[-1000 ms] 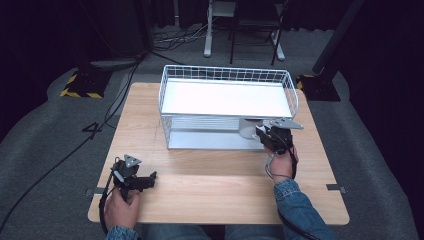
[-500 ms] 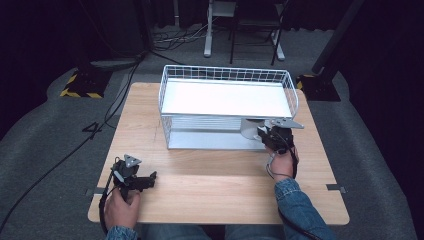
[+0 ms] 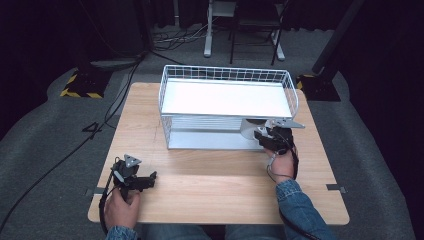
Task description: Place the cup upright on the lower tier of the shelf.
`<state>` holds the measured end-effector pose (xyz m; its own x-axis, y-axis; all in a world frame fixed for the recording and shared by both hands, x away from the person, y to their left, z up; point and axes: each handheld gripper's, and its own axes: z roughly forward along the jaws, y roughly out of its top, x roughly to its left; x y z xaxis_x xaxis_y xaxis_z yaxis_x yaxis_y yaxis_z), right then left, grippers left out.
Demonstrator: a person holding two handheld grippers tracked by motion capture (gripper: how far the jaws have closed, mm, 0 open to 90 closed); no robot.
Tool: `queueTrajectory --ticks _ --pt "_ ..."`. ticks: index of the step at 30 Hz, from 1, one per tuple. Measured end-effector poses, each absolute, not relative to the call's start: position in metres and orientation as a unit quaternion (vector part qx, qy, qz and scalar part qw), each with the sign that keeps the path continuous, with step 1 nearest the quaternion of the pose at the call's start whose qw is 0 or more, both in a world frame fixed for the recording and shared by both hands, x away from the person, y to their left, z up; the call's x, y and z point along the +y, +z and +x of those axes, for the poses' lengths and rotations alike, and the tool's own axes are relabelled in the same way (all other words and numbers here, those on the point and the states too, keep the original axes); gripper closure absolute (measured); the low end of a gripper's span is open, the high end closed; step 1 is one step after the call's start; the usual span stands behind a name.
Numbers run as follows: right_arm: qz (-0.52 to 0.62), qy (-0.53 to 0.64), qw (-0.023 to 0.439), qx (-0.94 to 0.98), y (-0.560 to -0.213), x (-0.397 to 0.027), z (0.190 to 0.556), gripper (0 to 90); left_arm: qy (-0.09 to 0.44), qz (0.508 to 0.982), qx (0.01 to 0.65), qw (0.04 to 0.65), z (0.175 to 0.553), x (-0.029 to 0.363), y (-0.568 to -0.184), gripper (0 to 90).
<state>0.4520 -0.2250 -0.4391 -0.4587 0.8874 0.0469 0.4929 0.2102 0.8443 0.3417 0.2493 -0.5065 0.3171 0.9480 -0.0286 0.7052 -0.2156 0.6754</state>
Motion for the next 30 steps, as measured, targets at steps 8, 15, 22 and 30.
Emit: queueTrajectory --ticks 8,15,22,30 --pt "0.460 0.425 0.235 0.743 -0.435 -0.226 0.447 43.8 0.201 0.753 0.549 0.302 0.342 0.249 -0.506 3.8" --pt "0.448 0.440 0.238 0.741 -0.427 -0.232 0.432 41.4 0.201 0.753 0.549 0.302 0.342 0.249 -0.507 3.8" --pt "0.421 0.450 0.243 0.749 -0.417 -0.236 0.408 40.6 0.201 0.754 0.547 0.303 0.341 0.249 -0.507 3.8" --pt "0.389 0.467 0.227 0.761 -0.411 -0.237 0.380 37.2 0.199 0.758 0.543 0.303 0.339 0.249 -0.507 3.8"
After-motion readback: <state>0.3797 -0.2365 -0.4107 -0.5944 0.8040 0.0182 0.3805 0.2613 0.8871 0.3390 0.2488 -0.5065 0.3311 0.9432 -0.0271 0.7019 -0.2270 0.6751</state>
